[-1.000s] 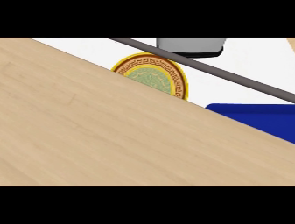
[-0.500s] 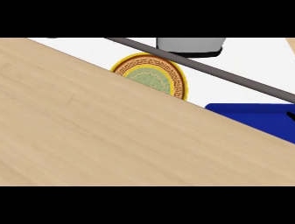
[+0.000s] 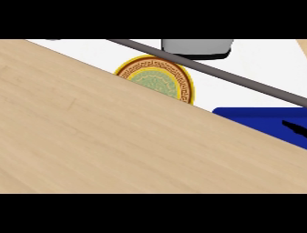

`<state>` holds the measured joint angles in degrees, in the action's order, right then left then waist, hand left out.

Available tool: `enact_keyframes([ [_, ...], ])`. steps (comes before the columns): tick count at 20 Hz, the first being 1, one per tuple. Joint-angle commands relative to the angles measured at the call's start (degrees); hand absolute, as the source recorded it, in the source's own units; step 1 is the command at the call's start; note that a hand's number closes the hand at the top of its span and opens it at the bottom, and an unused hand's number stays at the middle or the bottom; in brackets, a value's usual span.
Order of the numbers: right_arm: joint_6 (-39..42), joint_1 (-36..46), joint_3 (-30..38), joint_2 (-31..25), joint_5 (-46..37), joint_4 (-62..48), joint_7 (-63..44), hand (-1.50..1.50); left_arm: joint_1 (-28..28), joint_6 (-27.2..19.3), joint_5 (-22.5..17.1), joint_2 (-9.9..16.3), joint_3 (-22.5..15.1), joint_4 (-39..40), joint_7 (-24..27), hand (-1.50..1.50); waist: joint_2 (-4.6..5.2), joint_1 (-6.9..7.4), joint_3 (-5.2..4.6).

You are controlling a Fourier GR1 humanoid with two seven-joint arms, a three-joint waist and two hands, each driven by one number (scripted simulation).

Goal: Pick the lemon from the tray and place it in the plate

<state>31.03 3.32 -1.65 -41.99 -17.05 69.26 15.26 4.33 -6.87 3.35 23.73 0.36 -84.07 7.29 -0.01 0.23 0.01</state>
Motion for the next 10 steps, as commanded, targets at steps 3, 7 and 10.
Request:
enact_keyframes([
  [3, -1.5, -0.2, -0.3, 4.4, -6.2, -2.1, 0.9, -1.5, 0.4, 0.4, 3.3, -3.4, -0.4, -1.7, -1.3, 0.0, -0.01, -0.14, 0.0],
  [7, -0.1, 1.2, 1.4, 6.1, -8.0, -3.2, 1.8, -1.5, 0.6, 2.5, 4.0, -3.5, 2.3, -2.2, -0.5, 0.0, -0.02, -0.18, -0.02],
  [10, -3.8, 2.8, 0.0, 9.7, -11.1, -8.9, 3.4, -1.5, 0.5, 3.1, 4.7, -3.7, 2.5, -0.7, 0.9, 0.0, 0.01, -0.1, -0.01],
])
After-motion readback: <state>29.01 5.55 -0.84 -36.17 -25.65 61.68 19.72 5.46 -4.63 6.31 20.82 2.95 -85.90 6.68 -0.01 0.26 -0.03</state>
